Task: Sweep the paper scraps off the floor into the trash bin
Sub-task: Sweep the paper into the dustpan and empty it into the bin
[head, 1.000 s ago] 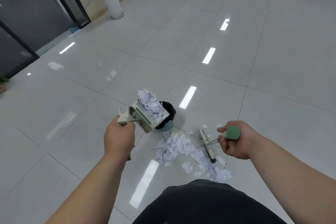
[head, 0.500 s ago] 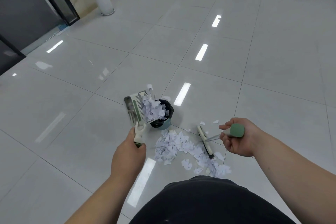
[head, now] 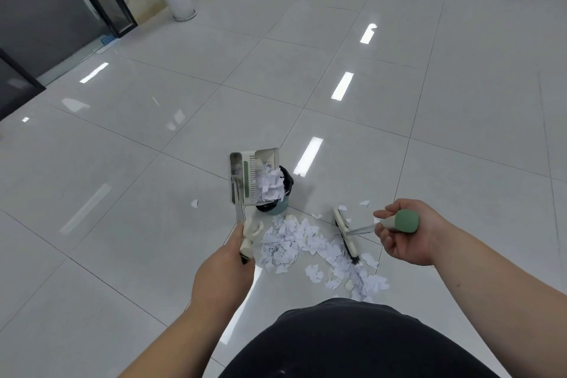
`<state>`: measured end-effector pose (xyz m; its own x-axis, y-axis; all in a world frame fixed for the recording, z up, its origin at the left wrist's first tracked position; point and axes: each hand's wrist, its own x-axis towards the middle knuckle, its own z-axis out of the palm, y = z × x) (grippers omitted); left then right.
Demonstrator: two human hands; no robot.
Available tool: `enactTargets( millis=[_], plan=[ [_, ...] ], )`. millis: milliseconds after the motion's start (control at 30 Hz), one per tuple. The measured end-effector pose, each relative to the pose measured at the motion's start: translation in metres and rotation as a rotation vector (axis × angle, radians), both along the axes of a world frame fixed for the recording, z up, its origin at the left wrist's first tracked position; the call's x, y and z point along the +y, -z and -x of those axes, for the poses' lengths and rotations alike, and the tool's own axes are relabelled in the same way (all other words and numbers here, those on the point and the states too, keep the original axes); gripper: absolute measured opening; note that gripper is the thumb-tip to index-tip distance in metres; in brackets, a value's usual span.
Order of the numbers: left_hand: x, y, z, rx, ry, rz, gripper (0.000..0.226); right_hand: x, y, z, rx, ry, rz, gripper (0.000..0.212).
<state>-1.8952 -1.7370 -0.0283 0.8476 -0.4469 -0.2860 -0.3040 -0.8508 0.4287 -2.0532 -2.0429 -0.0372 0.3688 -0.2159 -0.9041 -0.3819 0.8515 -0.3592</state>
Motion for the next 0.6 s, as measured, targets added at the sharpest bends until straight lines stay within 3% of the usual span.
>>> enactTargets(
  millis=[367, 600],
  plan=[
    [-0.003, 0.01, 0.007, -0.129, 0.133, -0.097, 0.075, -0.01, 0.005, 0.02, -0.002, -0.019, -0.004, 0.021],
    [-0.013, 0.005, 0.011, -0.22, 0.306, -0.278, 0.065, -0.024, 0.009, 0.027, -0.017, -0.034, -0.013, 0.021]
  ],
)
